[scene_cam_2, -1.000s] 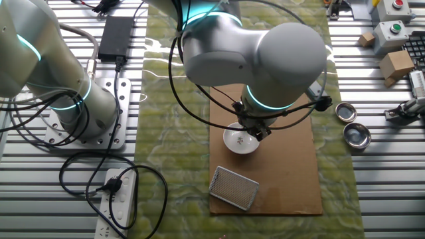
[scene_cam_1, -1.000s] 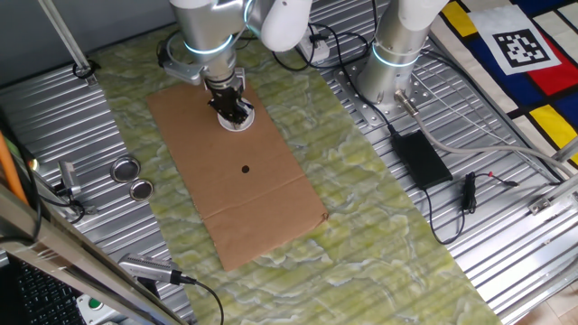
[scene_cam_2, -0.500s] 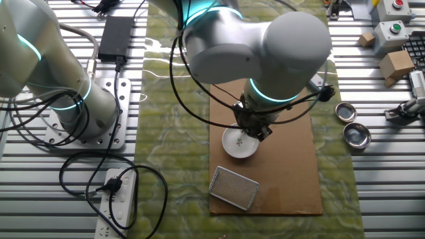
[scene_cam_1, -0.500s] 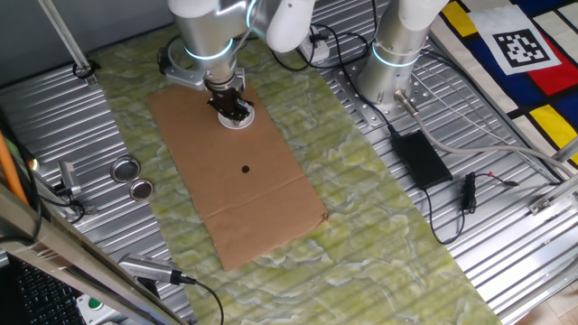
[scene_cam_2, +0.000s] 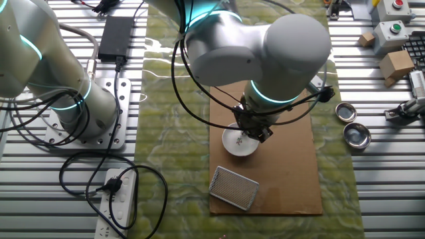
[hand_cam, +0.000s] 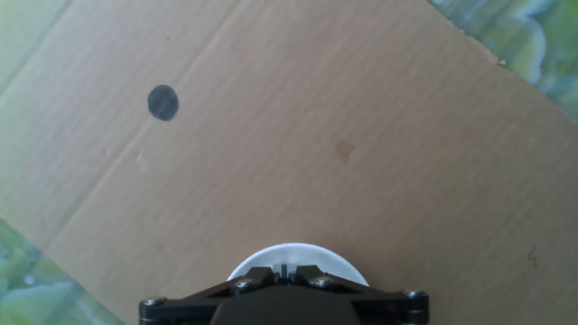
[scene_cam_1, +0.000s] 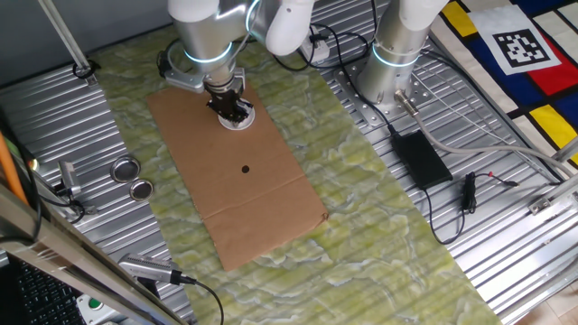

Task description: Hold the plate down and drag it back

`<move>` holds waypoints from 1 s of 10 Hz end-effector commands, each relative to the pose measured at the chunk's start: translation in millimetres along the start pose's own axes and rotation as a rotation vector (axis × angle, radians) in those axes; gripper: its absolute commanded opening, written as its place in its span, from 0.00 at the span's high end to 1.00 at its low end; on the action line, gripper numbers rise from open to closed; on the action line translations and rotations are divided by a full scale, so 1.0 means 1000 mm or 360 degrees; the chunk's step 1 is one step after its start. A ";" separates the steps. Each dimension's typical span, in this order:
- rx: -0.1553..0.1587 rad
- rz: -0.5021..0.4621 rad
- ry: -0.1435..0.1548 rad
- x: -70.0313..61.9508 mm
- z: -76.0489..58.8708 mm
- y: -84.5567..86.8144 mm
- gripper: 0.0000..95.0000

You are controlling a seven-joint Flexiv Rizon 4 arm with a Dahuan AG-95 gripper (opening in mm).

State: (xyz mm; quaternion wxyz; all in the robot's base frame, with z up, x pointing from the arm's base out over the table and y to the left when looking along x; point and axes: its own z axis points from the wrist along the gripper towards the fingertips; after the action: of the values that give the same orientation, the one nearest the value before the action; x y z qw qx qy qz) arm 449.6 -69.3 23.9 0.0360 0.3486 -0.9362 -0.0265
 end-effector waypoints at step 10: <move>-0.0013 0.0033 -0.0028 -0.008 0.000 0.006 1.00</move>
State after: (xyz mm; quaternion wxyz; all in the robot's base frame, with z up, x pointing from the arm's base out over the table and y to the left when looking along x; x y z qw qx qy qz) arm 452.1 -58.6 24.6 0.0294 0.3385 -0.9399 -0.0332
